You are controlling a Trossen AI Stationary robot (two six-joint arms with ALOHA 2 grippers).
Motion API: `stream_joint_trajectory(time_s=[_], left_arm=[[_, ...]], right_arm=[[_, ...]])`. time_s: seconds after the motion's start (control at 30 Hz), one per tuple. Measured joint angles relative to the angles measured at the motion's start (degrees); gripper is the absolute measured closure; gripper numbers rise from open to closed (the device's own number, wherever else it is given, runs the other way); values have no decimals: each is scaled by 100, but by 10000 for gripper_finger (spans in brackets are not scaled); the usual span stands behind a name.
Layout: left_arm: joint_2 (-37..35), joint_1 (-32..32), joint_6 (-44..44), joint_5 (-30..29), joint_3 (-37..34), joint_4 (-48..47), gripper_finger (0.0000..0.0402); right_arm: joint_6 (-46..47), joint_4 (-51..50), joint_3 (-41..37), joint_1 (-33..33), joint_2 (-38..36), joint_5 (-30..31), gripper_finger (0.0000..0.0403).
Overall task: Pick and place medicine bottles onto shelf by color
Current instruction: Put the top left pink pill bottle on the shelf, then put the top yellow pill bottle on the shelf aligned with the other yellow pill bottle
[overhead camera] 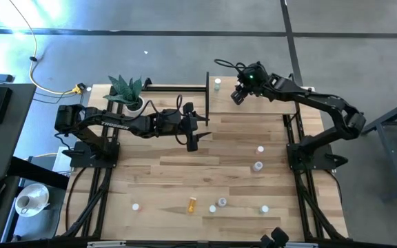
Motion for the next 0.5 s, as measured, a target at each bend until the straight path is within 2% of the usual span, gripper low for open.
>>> stream_joint_trajectory(time_s=[0.33,0.5], left_arm=[[0,2,0,1,-2,-70,165],[0,2,-1,-46,-2,-145,165]], right_arm=[[-68,7,0,-2,-611,2,226],[-51,-585,0,103,-1096,-200,226]])
